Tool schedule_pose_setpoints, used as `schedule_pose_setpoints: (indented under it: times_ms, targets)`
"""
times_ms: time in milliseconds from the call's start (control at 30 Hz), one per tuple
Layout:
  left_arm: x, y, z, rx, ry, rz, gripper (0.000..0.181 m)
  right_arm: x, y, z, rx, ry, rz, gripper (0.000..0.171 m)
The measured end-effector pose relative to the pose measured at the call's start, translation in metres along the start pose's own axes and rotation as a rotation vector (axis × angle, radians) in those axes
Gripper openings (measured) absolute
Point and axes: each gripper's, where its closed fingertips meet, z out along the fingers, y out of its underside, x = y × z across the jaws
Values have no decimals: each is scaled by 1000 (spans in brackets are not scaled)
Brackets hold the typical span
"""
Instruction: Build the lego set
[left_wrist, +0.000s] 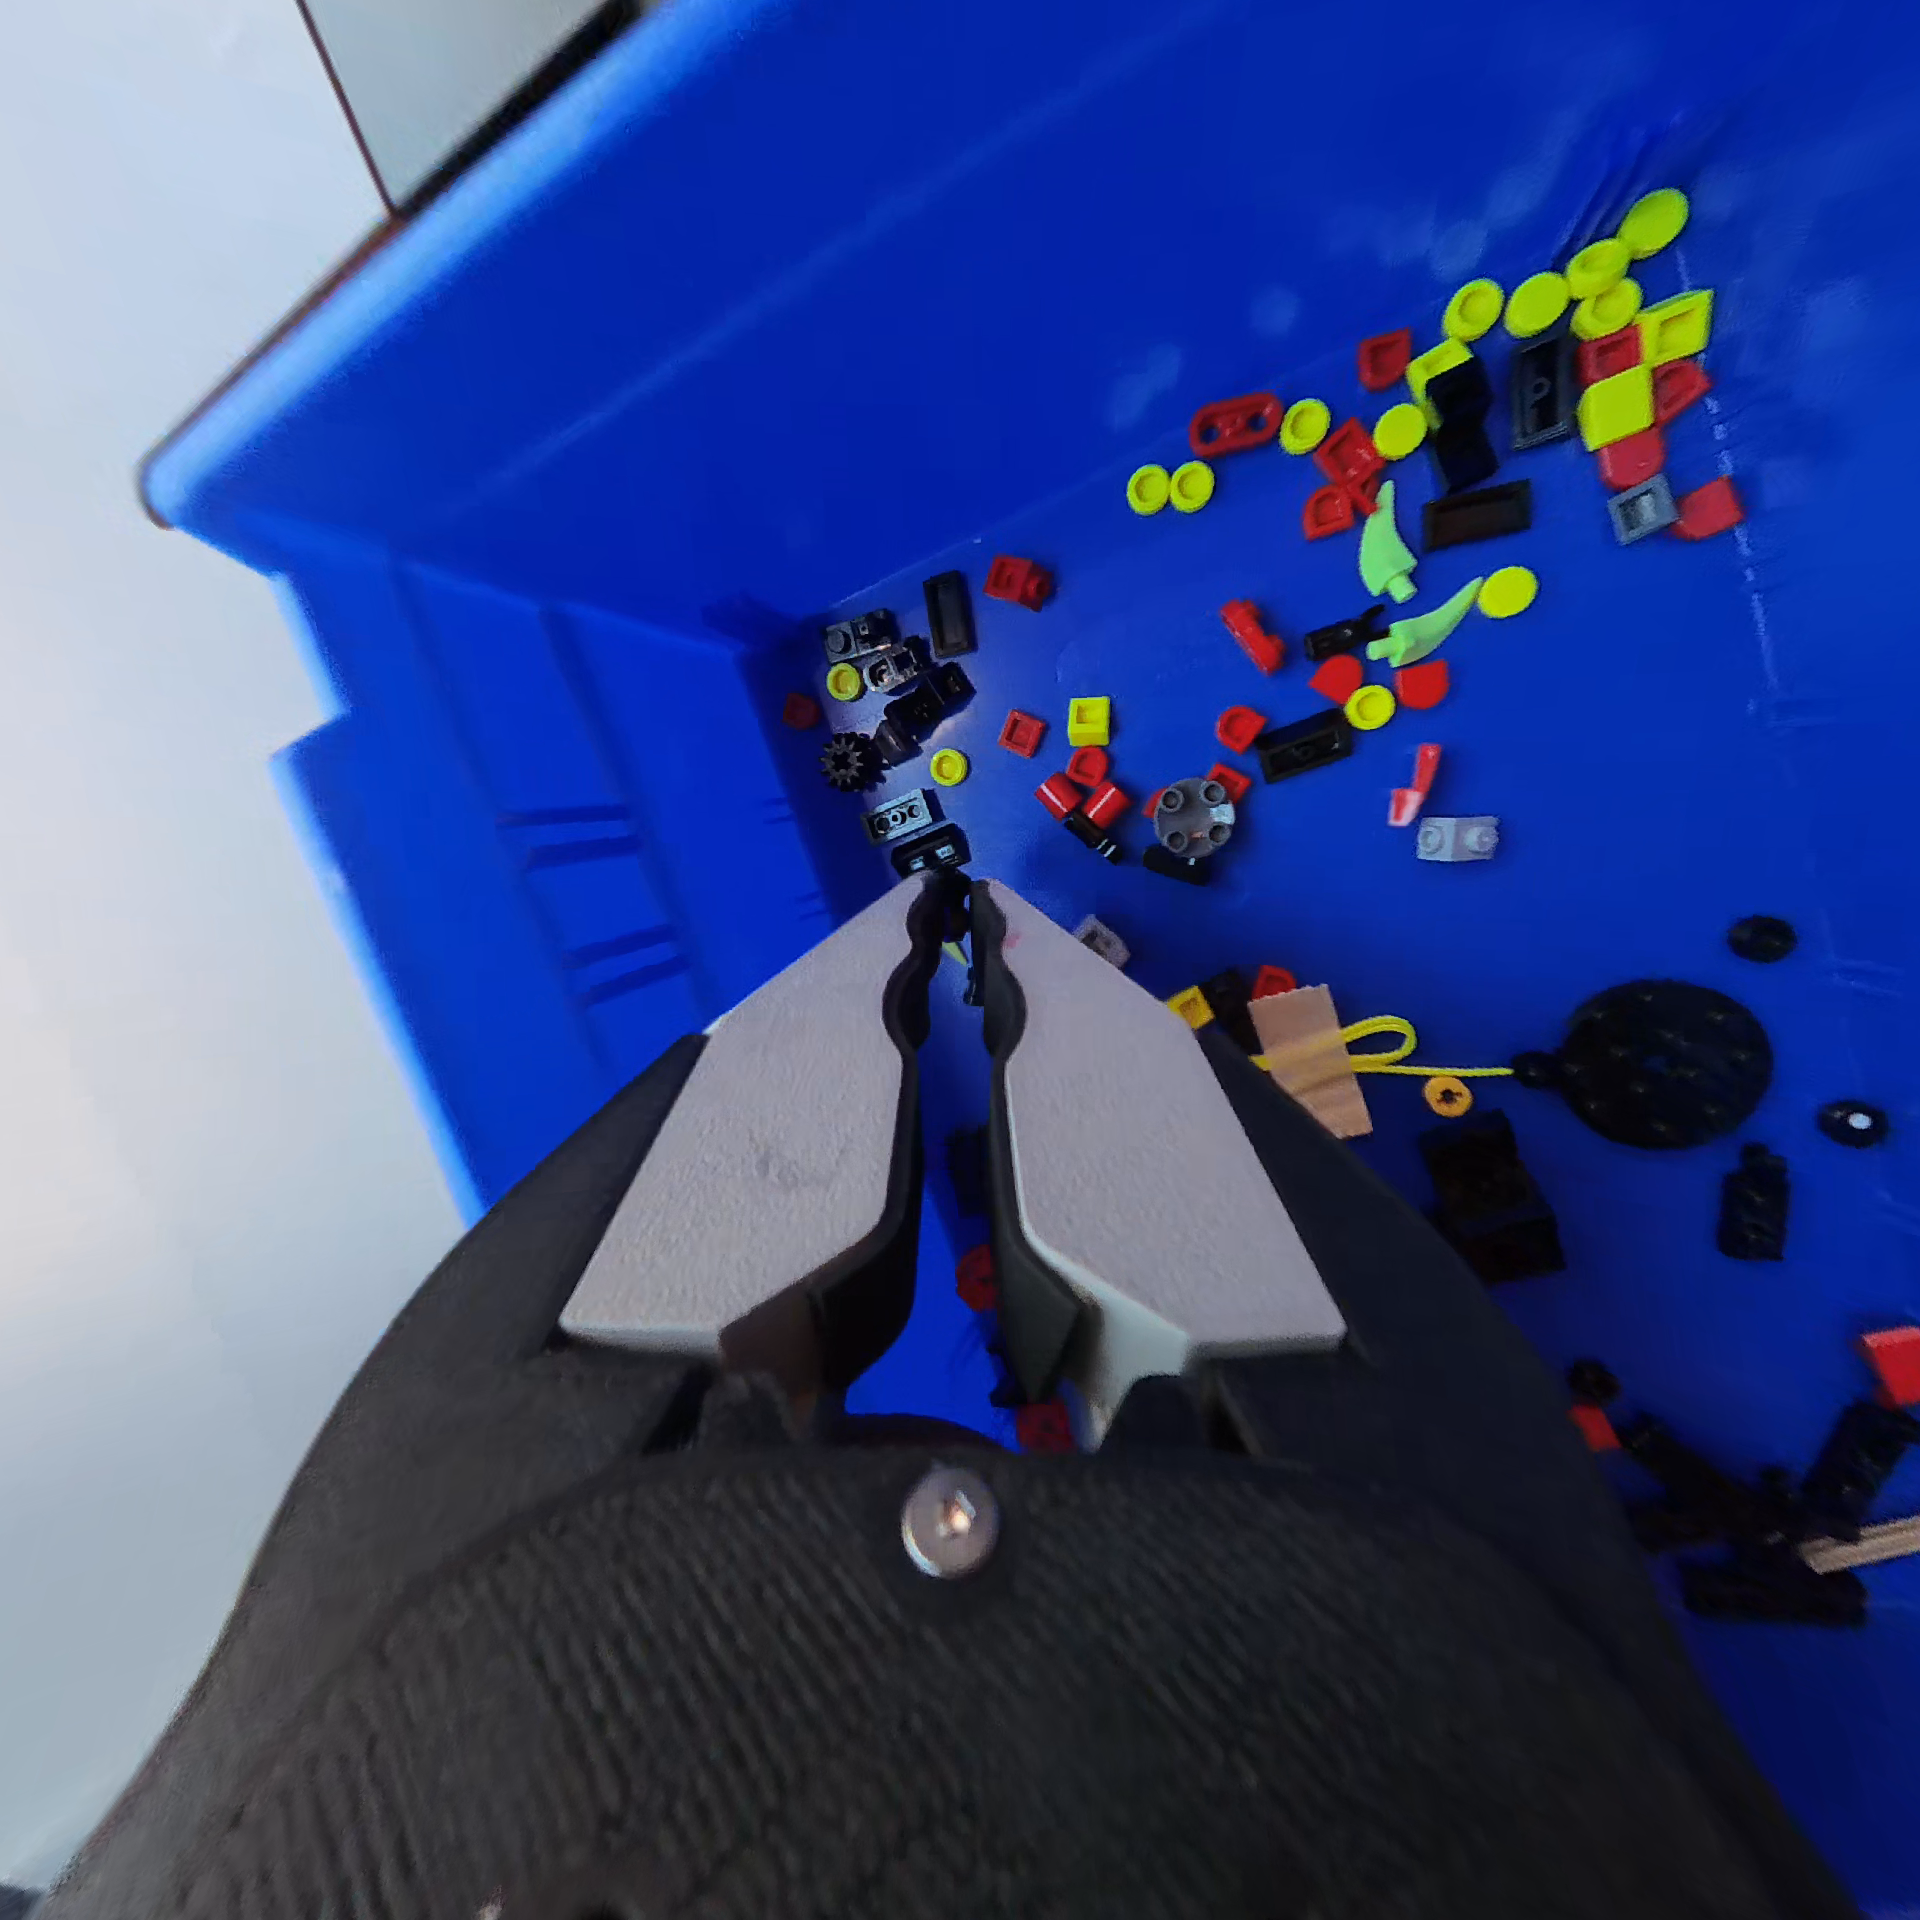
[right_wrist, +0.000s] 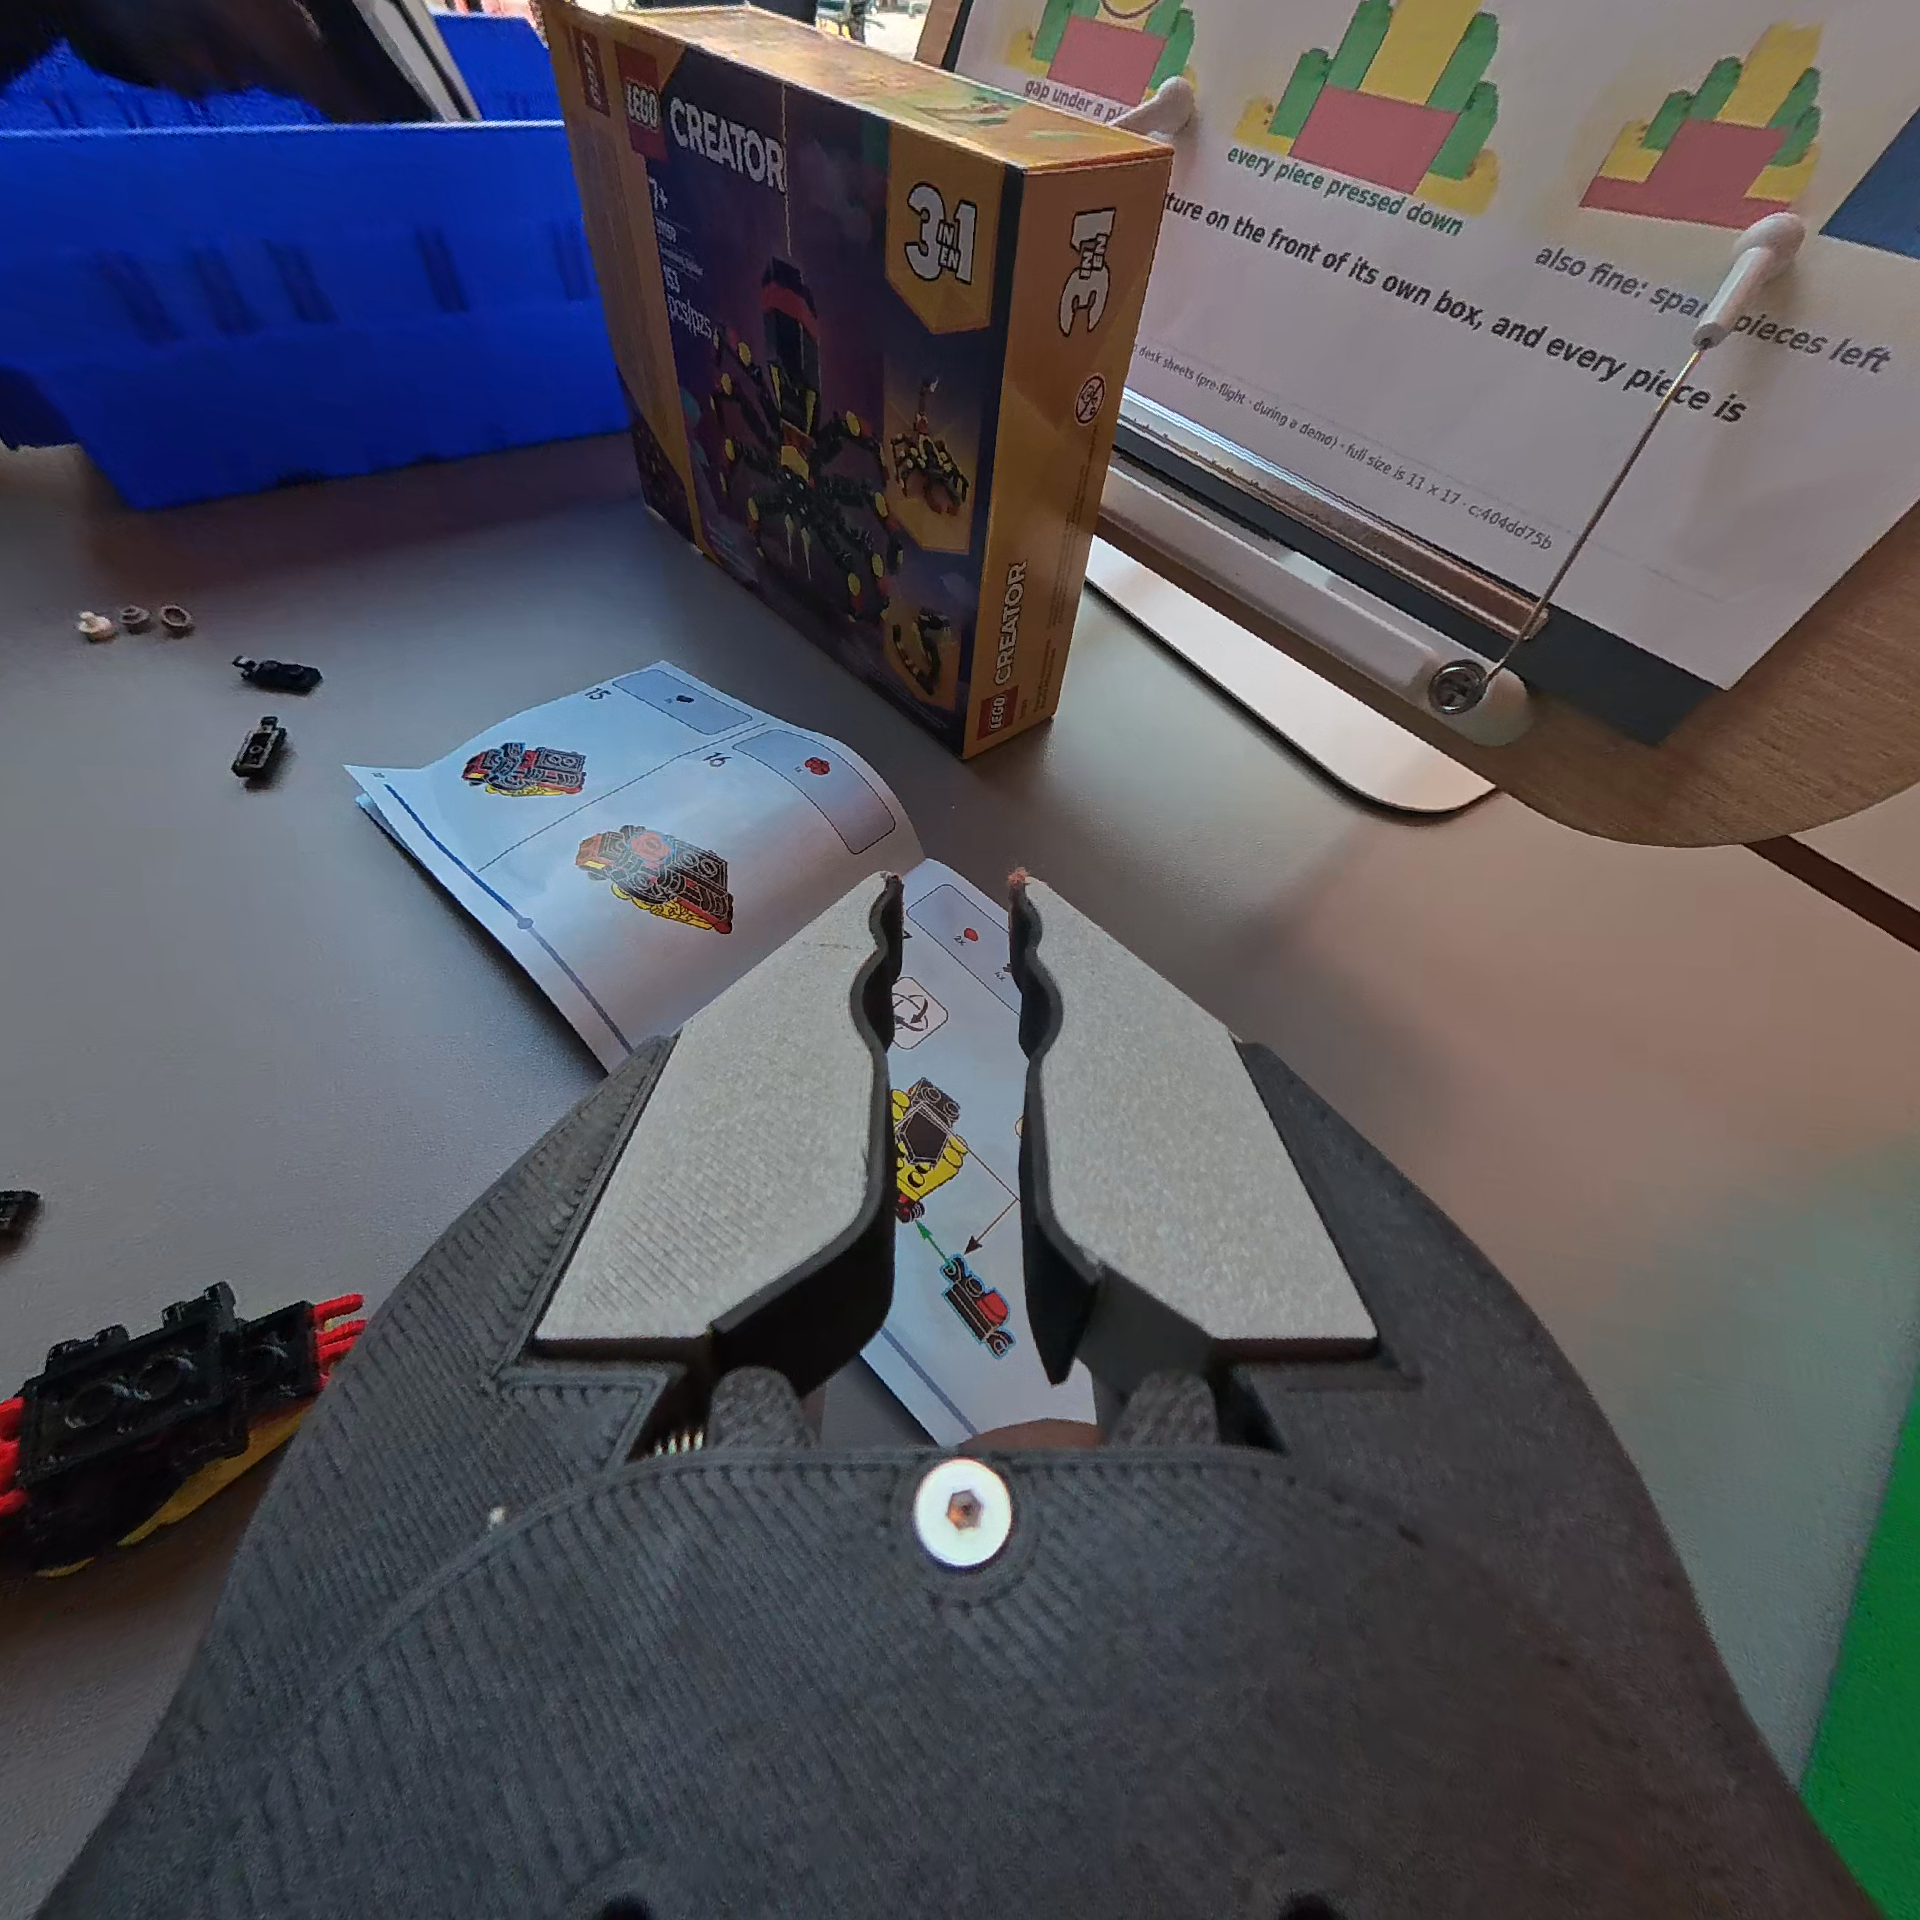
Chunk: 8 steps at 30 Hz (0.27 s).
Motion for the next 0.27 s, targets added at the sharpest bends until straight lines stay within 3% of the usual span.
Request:
schedule_pose_setpoints:
  times_ms: [33, 167, 267]
  targets:
    - [0, -5, -10, 24, -19, 15, 3, 0, 0, 0, -1, 1, -1, 17]
    - [35, -48, -83, 282, -17, 113, 4, -1, 0, 0, -2, 2, -9, 16]
    - [111, -87, -151, 575, 15, 320, 3, -2, 1, 1, -6, -2, -18, 15]
